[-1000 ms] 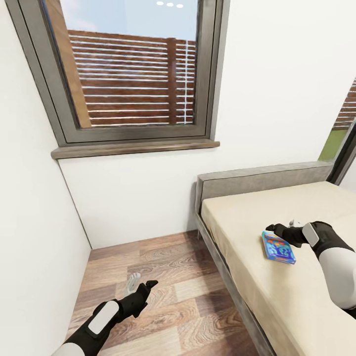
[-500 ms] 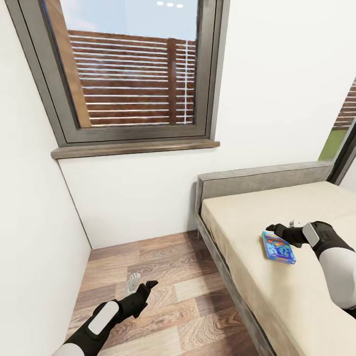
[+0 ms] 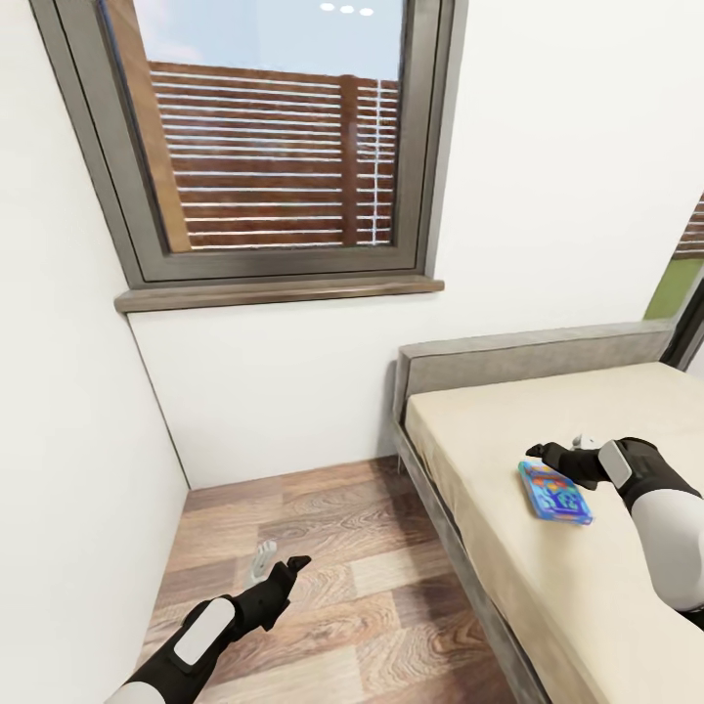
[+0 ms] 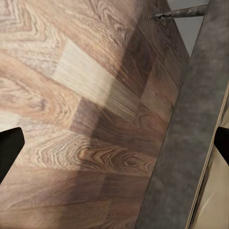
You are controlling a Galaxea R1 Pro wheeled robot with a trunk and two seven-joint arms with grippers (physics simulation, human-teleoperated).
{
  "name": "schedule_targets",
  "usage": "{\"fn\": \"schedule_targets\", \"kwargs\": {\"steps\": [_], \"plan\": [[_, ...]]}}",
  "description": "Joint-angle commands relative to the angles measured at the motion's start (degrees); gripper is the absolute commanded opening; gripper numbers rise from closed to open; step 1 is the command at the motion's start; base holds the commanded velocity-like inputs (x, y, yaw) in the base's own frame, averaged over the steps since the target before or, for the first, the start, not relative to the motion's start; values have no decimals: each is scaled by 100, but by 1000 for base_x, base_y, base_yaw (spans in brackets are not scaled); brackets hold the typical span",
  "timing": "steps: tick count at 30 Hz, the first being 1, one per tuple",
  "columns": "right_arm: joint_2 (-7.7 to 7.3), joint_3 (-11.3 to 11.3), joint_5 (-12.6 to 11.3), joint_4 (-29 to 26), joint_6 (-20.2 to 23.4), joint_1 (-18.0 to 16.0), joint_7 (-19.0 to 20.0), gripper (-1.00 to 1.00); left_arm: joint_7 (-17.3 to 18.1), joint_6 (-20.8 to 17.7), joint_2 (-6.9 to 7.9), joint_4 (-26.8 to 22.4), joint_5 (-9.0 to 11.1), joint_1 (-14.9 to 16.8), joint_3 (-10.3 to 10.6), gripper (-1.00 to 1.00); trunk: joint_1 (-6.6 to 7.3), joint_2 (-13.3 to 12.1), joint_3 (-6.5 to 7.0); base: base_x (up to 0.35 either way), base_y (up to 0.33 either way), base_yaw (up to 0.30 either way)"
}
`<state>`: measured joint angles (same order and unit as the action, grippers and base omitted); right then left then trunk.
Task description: Put all the toys in the child's room - the three board games (two on the bed and one on the table), the two jigsaw puzzles on the table, and the tennis ball on the table - inside the toy box on the table in the child's room.
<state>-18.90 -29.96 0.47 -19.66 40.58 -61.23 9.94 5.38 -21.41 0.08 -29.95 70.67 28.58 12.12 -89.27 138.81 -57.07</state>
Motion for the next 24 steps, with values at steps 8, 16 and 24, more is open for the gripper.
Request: {"fn": "schedule_targets", "kwargs": {"steps": [8, 16, 24], "plan": [[1, -27, 5, -8, 29, -3, 17, 100, 15, 33, -4, 2, 2, 0, 9, 100, 1, 2, 5, 0, 0, 156], [0, -27, 5, -8, 29, -3, 17, 100, 16, 44, -10, 0, 1, -1, 18, 100, 1, 2, 11, 0, 0, 80], [-3, -27, 5, -10, 29, -3, 17, 100, 13, 58, -20, -1, 0, -1, 28, 100, 1, 2, 13, -1, 0, 23]]}}
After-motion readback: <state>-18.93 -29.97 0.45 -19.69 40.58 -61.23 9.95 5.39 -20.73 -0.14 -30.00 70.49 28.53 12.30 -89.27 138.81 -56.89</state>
